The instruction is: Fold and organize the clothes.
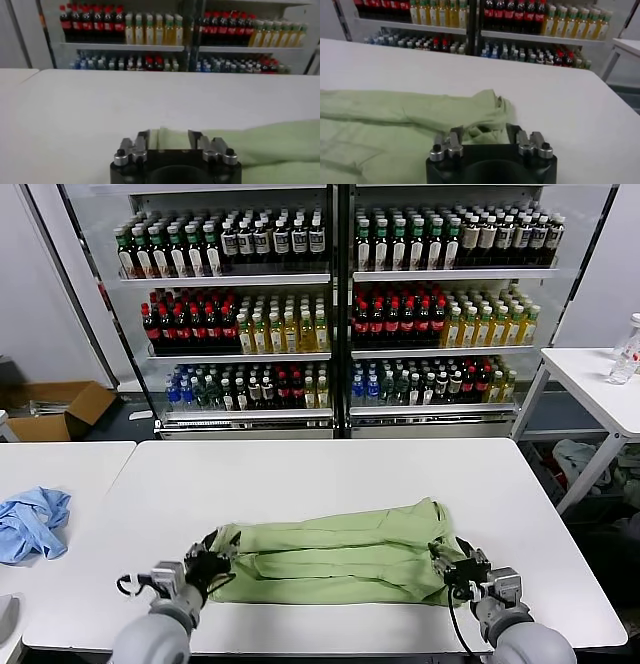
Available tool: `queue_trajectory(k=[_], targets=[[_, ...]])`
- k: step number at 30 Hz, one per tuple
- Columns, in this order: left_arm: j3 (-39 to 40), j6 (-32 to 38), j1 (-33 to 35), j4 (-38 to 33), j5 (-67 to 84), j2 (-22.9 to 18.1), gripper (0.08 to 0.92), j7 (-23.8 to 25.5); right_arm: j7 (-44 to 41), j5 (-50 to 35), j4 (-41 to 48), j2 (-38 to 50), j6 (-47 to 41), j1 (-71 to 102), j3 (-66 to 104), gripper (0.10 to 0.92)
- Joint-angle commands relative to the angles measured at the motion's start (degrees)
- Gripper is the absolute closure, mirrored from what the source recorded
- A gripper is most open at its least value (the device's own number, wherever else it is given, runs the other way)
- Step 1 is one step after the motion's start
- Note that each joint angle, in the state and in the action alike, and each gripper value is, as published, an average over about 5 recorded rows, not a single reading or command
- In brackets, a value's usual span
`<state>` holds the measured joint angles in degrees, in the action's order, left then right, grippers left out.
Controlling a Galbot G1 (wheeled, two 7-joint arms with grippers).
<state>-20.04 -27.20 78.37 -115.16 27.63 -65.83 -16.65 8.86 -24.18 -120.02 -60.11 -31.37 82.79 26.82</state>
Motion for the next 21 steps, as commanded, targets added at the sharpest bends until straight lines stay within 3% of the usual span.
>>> queue_trajectory(k=[1, 7, 21], targets=[[1.9, 1.08, 5.37, 0.65, -16.15, -8.33, 0.373, -1.8, -0.16, 3.15, -1.53, -0.36, 0.61, 2.44, 0.69, 0.267], [2.49, 0.11, 5.55, 2.7, -19.69, -9.62, 0.248, -2.86, 0.07, 1.16, -2.16, -0.03, 0.62, 2.52, 1.43, 0.205], [-1.21, 2.07, 1.01, 5.2, -7.46, -9.77, 0.629, -3.38, 0.71, -0.98, -3.11, 0.31, 0.71, 2.36, 1.28, 0.203]])
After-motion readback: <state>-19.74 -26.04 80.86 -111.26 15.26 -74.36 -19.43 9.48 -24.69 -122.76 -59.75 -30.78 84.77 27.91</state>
